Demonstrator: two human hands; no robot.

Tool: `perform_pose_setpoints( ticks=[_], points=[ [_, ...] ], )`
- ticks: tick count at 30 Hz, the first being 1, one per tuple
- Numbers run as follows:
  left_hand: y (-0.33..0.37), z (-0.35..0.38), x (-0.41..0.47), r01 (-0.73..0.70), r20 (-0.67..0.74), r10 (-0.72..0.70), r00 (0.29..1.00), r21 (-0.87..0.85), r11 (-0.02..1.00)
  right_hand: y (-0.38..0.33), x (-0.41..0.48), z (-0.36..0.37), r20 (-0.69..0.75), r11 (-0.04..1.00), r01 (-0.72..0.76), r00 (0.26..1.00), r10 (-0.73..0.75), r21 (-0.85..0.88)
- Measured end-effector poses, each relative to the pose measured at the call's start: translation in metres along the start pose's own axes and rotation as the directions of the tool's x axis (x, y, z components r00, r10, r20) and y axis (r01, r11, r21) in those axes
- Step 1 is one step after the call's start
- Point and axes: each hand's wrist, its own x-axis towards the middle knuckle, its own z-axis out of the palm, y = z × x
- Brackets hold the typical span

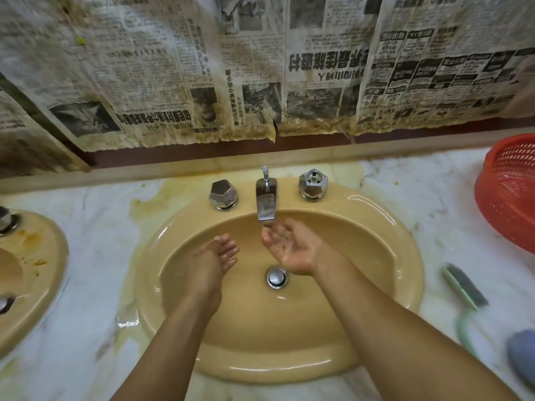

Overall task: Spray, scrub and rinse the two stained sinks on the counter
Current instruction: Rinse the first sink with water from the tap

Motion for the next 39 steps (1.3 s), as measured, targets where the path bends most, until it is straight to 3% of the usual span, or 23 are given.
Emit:
perform_pose_setpoints(
  ticks=[3,6,8,11,14,16,18,21,24,26,29,31,35,39],
  points=[
    [0.014,0.018,0.002,0.104,0.172,-0.098,0.980,-0.031,0.994,-0.036,-0.034,-0.009,-0.053,0.979,0.082,0.994,-0.093,-0.185],
    [0.032,0.041,0.001,0.290,0.369,-0.230,0.900,-0.116,0.950,-0.091,-0.060,0.009,-0.003,0.905,0.276,0.956,-0.293,-0.323],
    [0.043,0.055,-0.001,0.375,0.442,-0.279,0.853,-0.146,0.915,-0.119,-0.066,0.028,-0.005,0.801,0.337,0.921,-0.390,-0.495],
    [0.053,0.067,-0.002,0.433,0.456,-0.303,0.837,-0.214,0.876,-0.136,-0.062,0.041,-0.051,0.549,0.277,0.861,-0.507,-0.788],
    [0.055,0.070,-0.003,0.444,0.450,-0.312,0.837,-0.224,0.867,-0.136,-0.056,0.028,-0.055,0.429,0.269,0.793,-0.607,-0.862],
    [0.053,0.066,-0.003,0.438,0.456,-0.313,0.833,-0.198,0.877,-0.127,-0.046,0.006,-0.095,0.482,0.321,0.747,-0.658,-0.815],
    [0.052,0.060,-0.002,0.413,0.446,-0.302,0.843,-0.173,0.894,-0.106,-0.033,-0.014,-0.158,0.600,0.348,0.760,-0.631,-0.720],
    [0.052,0.051,-0.002,0.328,0.382,-0.251,0.890,-0.152,0.932,-0.062,-0.013,-0.023,-0.180,0.779,0.297,0.870,-0.460,-0.553],
    [0.054,0.039,0.000,0.171,0.239,-0.149,0.960,-0.076,0.982,-0.019,0.007,-0.007,-0.116,0.965,0.133,0.980,-0.163,-0.228],
    [0.055,0.028,0.004,0.086,0.141,-0.075,0.987,-0.079,0.993,0.001,0.016,0.009,-0.047,0.998,0.036,0.998,-0.038,-0.042],
    [0.057,0.015,0.009,0.053,0.080,-0.043,0.996,-0.126,0.991,0.009,0.021,0.022,0.005,0.995,-0.028,1.000,0.027,0.097],
    [0.055,0.009,0.010,0.073,0.079,-0.062,0.995,-0.143,0.987,0.005,0.016,0.019,0.007,0.996,-0.054,0.999,0.054,0.076],
    [0.044,0.005,0.015,0.109,0.078,-0.098,0.992,-0.151,0.983,-0.030,-0.009,-0.004,-0.063,0.979,-0.036,0.998,0.024,-0.201],
    [0.036,0.011,0.018,0.061,0.077,-0.054,0.996,-0.091,0.994,-0.098,-0.044,0.003,-0.006,0.932,0.192,0.979,-0.204,-0.307]
  ],
)
